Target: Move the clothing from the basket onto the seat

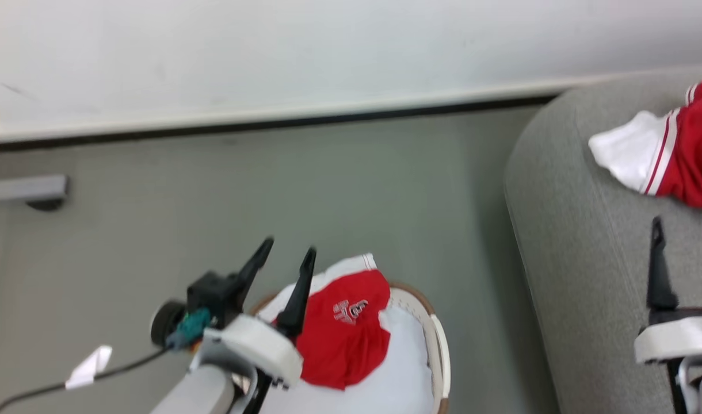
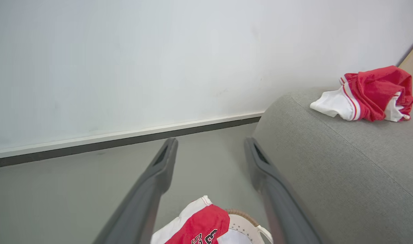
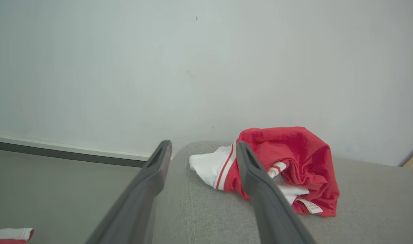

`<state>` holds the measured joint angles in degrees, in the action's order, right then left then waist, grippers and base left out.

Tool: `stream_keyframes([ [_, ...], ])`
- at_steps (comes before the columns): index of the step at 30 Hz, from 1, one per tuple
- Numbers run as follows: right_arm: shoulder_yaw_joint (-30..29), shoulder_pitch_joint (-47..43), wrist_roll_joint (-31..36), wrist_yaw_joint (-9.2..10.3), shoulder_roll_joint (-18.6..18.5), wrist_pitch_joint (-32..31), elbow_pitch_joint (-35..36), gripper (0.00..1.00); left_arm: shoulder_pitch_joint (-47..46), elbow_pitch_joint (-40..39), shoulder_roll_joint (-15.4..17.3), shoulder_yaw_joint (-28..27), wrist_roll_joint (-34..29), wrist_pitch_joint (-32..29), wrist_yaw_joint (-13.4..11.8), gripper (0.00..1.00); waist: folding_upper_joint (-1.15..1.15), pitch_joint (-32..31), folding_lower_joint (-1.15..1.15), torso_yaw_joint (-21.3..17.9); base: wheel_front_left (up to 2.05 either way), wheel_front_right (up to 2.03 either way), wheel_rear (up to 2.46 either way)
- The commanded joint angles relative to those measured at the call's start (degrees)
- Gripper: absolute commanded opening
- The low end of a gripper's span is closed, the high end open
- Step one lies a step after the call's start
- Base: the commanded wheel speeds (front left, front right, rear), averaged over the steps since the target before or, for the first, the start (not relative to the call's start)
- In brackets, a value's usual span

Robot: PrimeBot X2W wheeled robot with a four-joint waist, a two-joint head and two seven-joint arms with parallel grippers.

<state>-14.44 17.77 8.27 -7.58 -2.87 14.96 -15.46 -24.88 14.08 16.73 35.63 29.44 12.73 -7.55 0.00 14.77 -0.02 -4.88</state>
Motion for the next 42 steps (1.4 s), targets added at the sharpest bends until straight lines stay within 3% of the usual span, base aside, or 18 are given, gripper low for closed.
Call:
stream_keyframes([
  [1, 0.6, -1.8, -0.5, 0.16, -0.1, 0.2, -0.3, 1.00, 1.8, 0.5, 0.0, -0.3, 0.2, 0.7, -0.6, 1.00, 0.00, -5.3, 0.02, 2.8, 0.00, 0.00, 0.00],
  [7, 5.6, -7.0, -5.6, 0.16, 0.0, 0.2, -2.0, 1.00, 9.0, 2.8, -0.6, -3.1, 0.3, 2.3, -3.5, 1.00, 0.00, -9.6, 0.02, 5.3, 0.00, 0.00, 0.00],
  [14, 9.8, -12.5, -9.1, 0.16, 0.0, 0.2, -3.6, 1.00, 16.7, -1.0, -2.3, -9.6, -4.6, 2.4, -3.8, 1.00, 0.00, -13.6, 0.02, 7.0, 0.00, 0.00, 0.00],
  [27, 13.2, -16.7, -12.6, 0.16, 0.0, 0.2, -4.5, 1.00, 24.1, -2.9, -8.0, -18.4, -12.5, 2.4, 1.9, 1.00, 0.00, -17.1, 0.02, 5.6, 0.00, 0.00, 0.00],
  [42, 13.2, -15.7, -12.8, 0.16, 0.0, 0.2, -4.3, 1.00, 24.9, -1.5, -11.3, -23.4, -17.3, 2.4, 6.6, 1.00, 0.00, -16.7, 0.02, 3.7, 0.00, 0.00, 0.00],
])
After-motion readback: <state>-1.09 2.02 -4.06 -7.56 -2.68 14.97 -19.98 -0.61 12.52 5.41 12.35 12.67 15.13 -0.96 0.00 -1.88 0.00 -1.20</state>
